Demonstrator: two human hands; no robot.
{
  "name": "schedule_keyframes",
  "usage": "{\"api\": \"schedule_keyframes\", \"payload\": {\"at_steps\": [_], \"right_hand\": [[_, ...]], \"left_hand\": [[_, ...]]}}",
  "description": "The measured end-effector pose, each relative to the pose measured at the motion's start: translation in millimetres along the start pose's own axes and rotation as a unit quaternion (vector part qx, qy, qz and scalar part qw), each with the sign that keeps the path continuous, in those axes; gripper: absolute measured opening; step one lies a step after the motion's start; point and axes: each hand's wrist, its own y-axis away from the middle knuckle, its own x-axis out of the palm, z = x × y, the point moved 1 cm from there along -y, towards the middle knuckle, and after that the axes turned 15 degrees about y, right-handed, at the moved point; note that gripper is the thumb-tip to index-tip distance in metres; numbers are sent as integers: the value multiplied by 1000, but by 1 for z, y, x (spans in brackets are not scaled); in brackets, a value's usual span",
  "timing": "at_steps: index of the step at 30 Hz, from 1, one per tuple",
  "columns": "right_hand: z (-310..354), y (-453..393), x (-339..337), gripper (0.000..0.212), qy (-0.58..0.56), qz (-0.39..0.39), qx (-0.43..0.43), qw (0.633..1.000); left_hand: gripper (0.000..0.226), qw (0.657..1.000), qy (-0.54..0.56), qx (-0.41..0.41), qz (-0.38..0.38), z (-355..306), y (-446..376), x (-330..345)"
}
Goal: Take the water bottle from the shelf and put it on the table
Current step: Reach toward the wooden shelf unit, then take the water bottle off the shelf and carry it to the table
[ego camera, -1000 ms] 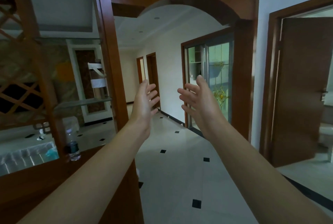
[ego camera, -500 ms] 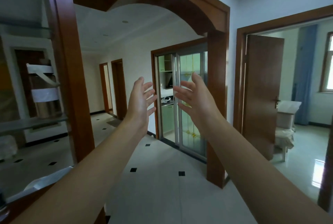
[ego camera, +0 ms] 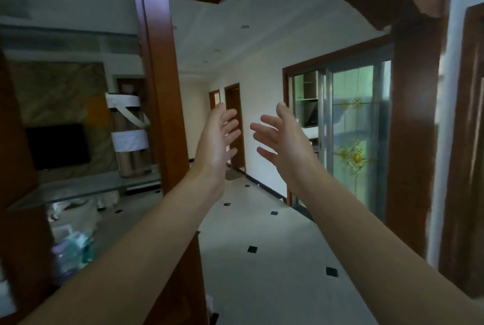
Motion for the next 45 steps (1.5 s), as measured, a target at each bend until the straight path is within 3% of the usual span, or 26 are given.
{"api": "schedule_keyframes", "payload": {"at_steps": [7, 13, 21, 24, 29, 34, 36, 41, 45], "right_hand": [[-3, -84, 67, 63, -56, 114, -45, 991], [-15, -99, 127, 64, -71, 207, -49, 975], [-27, -118, 172, 55, -62, 262, -61, 961], [-35, -124, 194, 24, -8, 262, -84, 961], [-43, -135, 230, 18, 34, 219, -69, 973], [-51, -138, 274, 86, 84, 187, -124, 971], [-52, -142, 288, 101, 87, 175, -111, 974], [-65, -165, 306, 73, 53, 112, -62, 990], [-73, -182, 320, 70, 69, 94, -24, 993]], "left_hand": [[57, 988, -57, 88, -115, -37, -58, -58], [53, 963, -97, 119, -222, -46, -61, -110], [41, 943, -80, 162, -280, -50, -92, -174], [31, 937, -71, 160, -303, -45, -110, -200], [33, 941, -85, 143, -296, -36, -140, -250], [38, 959, -63, 88, -261, -27, -179, -290], [48, 970, -47, 50, -231, -20, -193, -301], [58, 976, -35, -18, -216, -8, -217, -327], [64, 974, -32, -70, -214, 0, -223, -341]]}}
